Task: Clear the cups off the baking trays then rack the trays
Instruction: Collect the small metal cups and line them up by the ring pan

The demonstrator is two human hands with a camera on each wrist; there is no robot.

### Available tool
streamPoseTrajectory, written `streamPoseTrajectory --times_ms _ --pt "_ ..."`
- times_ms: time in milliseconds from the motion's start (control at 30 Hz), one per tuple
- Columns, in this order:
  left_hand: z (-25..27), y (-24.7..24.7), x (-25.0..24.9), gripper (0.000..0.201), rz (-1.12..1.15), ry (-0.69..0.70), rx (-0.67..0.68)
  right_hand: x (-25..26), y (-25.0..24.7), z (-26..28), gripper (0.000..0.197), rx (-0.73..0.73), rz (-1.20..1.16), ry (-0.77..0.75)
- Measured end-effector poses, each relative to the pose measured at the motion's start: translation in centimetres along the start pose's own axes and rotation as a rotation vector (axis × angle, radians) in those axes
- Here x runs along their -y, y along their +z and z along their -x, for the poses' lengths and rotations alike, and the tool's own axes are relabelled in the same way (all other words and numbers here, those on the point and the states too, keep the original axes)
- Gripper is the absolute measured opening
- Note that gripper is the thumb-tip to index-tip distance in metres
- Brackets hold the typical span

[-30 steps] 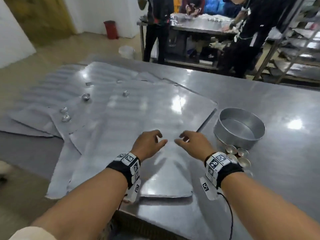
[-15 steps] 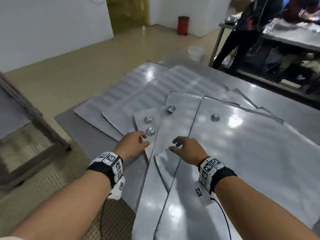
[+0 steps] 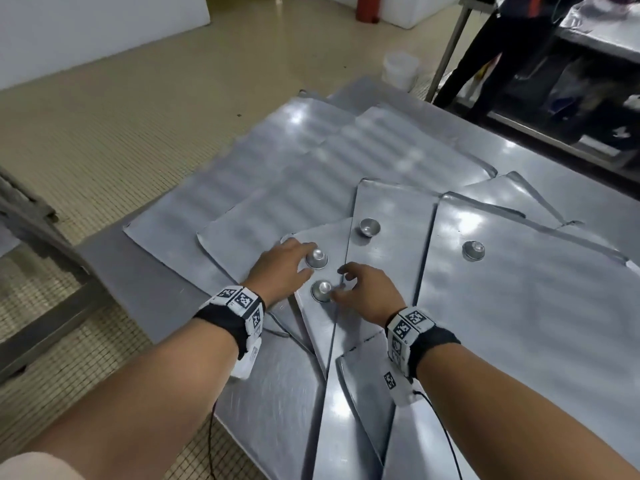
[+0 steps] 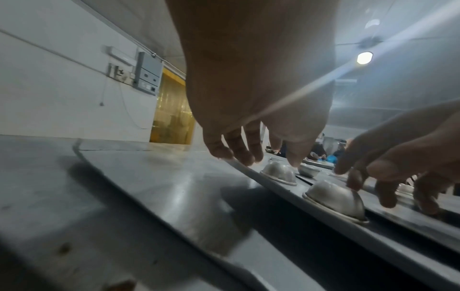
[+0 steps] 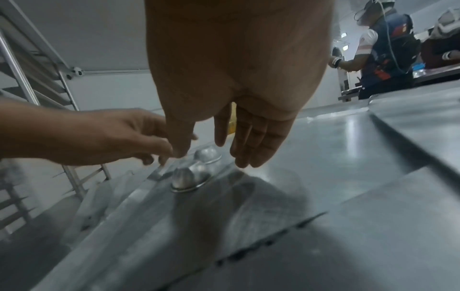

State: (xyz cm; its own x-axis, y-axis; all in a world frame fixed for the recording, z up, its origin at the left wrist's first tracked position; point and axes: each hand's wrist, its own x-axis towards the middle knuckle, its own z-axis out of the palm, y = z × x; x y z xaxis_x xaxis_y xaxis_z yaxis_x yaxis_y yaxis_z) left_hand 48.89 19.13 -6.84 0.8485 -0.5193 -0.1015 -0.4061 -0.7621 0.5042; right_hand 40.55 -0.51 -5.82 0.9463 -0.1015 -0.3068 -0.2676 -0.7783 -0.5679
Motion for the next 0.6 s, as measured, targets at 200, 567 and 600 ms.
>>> streamPoseTrajectory --times_ms 200,567,600 --pt "-2.6 0.6 -0.4 0.051 -0.201 0.017 0.124 0.6 2.8 -1.0 0.038 0.020 0.103 -0.050" --pt "-1.2 0.8 0.6 0.025 -0.060 0.036 -0.023 -0.2 2.5 0.0 0.035 -0.139 -0.055 -0.025" --pt "-1.0 0.9 0.6 0.034 -0.077 0.038 0.032 -0.5 2.4 0.2 0.042 -0.160 -0.065 -0.030"
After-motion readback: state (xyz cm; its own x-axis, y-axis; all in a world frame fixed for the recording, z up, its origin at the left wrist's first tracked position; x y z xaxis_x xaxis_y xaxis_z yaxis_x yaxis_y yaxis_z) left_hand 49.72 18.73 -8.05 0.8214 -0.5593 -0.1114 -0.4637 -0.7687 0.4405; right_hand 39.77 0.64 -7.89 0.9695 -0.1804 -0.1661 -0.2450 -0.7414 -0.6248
